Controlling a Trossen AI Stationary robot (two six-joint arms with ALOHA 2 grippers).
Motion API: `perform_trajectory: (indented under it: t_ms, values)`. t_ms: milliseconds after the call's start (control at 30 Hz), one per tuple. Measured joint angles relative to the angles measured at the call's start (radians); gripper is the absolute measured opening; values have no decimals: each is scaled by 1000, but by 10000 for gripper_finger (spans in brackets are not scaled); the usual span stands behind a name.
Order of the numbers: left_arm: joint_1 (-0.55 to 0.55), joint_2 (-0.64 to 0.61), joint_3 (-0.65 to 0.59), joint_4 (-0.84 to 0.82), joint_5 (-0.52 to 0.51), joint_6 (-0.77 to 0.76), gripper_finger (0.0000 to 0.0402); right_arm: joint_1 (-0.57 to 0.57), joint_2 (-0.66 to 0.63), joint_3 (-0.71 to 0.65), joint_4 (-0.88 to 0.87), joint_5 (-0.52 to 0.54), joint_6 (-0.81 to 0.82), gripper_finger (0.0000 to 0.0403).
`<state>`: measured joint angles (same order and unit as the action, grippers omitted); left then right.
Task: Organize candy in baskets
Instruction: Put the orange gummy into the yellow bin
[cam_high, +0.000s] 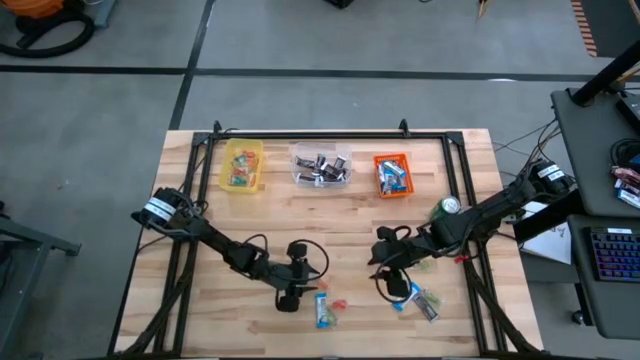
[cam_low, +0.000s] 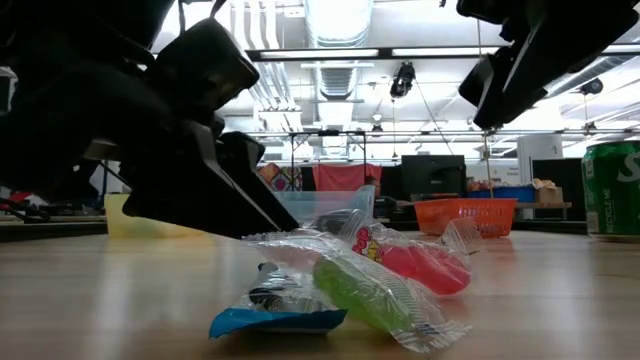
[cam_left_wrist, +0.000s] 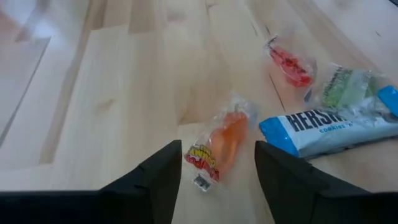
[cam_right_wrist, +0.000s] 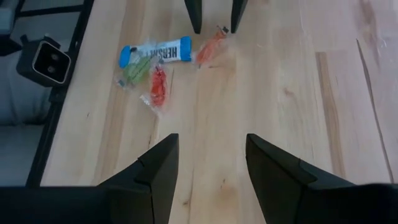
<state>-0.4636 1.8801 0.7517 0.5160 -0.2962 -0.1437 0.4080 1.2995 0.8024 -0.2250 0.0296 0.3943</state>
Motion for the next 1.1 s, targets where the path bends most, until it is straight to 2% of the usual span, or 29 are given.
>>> perform_trajectory:
  t_ms: [133, 300, 433, 533, 633, 733, 833, 933, 1000, 1100]
  values:
    - [16, 5, 0, 30, 9, 76, 187, 0, 0, 0, 7, 0, 0, 173]
    - [67, 54, 1, 111, 114, 113, 187, 0, 0, -1, 24, 0, -2, 173]
    - [78, 72, 0, 109, 128, 121, 168, 0, 0, -1, 29, 0, -2, 173]
    - [78, 76, 0, 111, 124, 139, 137, 0, 0, -2, 30, 0, -8, 173]
    - [78, 75, 0, 112, 123, 137, 89, 0, 0, -4, 30, 4, -31, 173]
    - [78, 62, 0, 103, 123, 132, 28, 2, 0, -7, 33, 103, -55, 173]
    - [78, 8, -1, 28, 123, 132, 12, 2, -6, -8, 49, 271, -92, 173]
    - [81, -94, -1, -99, 95, 134, 25, -7, -28, -8, 71, 337, -133, 173]
    - [82, -178, -1, -224, 24, 135, 27, -14, -47, -8, 96, 362, -143, 173]
    - [88, -313, -1, -446, -141, 116, 22, -18, -69, -8, 127, 412, -143, 173]
